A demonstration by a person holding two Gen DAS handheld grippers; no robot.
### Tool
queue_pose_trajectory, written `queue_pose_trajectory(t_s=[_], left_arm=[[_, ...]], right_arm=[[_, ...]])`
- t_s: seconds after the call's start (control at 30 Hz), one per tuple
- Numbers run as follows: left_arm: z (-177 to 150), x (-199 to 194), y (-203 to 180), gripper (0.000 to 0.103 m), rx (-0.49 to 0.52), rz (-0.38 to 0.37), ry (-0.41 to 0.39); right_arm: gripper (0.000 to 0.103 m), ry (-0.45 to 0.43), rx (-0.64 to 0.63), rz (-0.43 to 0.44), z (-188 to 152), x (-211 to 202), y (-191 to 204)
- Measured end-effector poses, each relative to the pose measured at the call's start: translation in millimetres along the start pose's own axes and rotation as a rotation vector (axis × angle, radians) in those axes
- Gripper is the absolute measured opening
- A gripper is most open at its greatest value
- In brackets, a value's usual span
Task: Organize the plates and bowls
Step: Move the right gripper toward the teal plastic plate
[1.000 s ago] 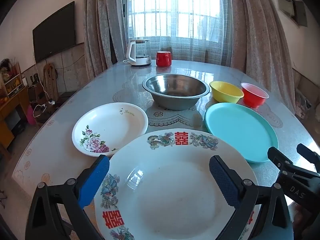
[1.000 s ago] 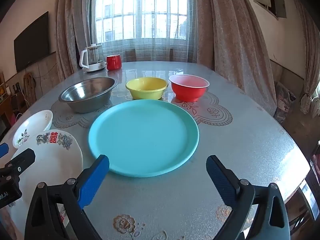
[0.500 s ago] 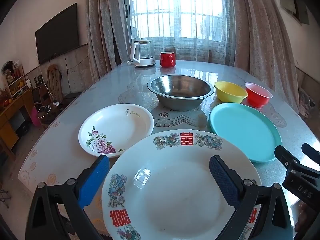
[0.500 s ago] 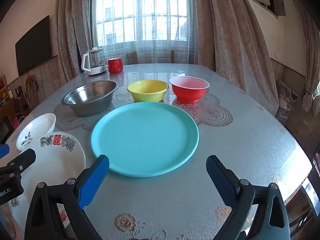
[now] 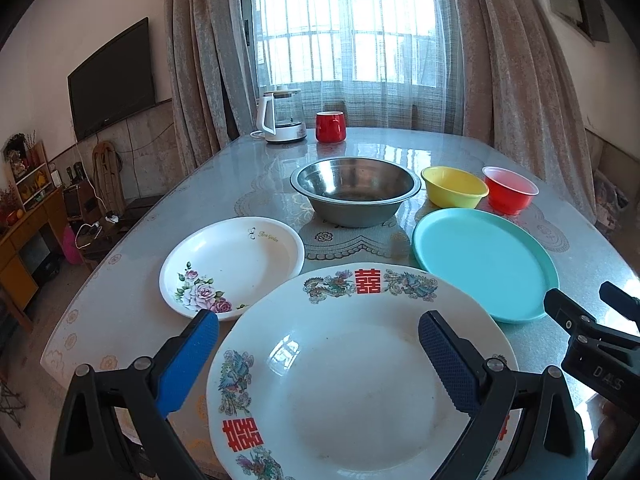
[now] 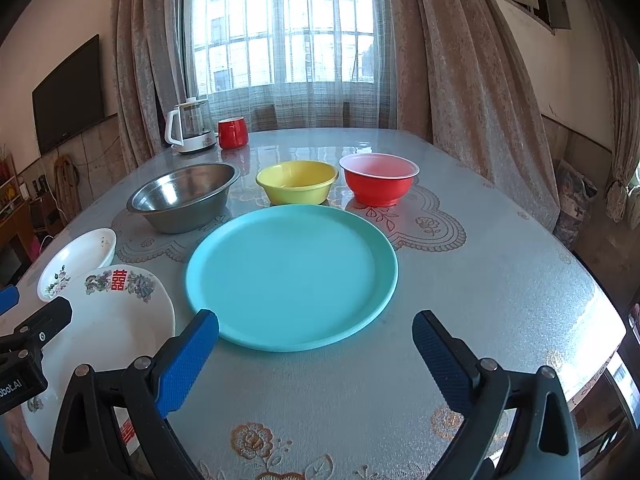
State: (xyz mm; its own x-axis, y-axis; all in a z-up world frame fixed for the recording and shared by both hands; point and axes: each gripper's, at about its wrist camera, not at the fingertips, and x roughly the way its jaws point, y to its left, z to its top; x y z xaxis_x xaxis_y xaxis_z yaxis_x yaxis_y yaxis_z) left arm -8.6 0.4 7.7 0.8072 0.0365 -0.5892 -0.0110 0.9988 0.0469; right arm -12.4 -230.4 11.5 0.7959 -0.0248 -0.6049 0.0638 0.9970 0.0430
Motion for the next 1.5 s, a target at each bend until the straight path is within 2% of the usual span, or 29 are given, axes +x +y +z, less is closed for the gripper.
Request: queue_pose_trajectory(t_s=[1.5], left_arm=[[4.1,1.5,-16.7,0.101,0.052,-0.028,0.025]], right_arm=[[0.099,0.018,0.052,0.013,-0.7,7.9,-15.4]])
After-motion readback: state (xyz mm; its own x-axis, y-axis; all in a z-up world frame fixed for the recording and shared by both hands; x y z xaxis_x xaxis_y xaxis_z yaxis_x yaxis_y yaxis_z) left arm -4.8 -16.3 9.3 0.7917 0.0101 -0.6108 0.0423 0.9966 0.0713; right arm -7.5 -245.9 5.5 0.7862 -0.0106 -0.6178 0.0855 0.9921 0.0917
